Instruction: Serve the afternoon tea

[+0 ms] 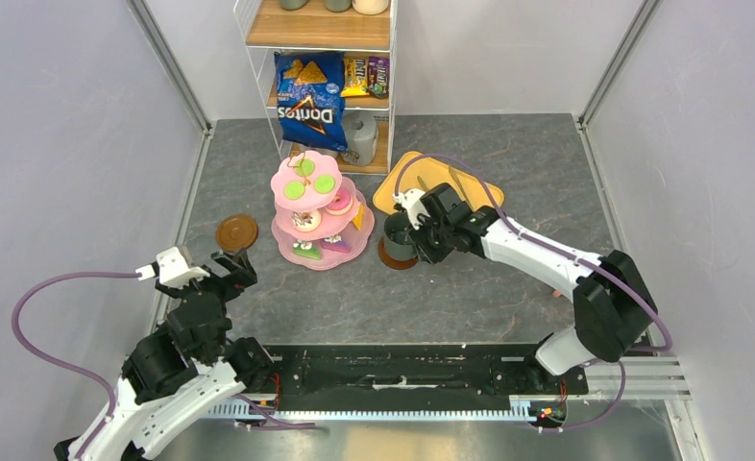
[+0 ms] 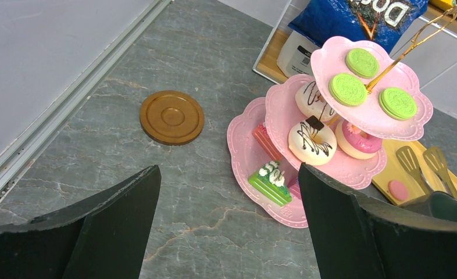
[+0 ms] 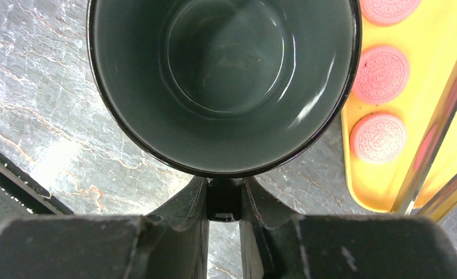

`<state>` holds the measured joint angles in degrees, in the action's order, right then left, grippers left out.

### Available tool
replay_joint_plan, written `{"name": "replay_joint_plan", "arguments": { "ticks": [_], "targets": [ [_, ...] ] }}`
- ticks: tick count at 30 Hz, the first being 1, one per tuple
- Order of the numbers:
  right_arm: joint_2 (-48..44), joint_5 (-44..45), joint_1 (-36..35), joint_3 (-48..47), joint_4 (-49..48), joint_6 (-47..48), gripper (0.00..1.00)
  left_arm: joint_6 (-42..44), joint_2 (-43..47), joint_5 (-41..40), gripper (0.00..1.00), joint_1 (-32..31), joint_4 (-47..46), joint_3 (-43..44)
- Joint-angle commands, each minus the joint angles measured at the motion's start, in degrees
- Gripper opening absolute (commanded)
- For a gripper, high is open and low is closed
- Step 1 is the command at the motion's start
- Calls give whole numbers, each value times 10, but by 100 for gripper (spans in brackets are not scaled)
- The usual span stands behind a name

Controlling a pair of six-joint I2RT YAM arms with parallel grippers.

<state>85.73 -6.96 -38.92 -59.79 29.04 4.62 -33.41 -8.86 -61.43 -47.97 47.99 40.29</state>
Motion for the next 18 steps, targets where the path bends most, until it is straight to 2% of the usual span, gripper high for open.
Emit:
{"name": "replay_joint_plan", "arguments": {
  "ticks": [1,11,18],
  "targets": [
    [20,17,-9,-46,-56,27,0,-14,-8,-20,95,3,-2,10],
    [56,41,-11,-33,-57,35,0,-14,-8,-20,95,4,-2,10],
    [68,19,-11,-27,-60,36,0,-13,-11,-19,95,4,-2,9]
  ]
}}
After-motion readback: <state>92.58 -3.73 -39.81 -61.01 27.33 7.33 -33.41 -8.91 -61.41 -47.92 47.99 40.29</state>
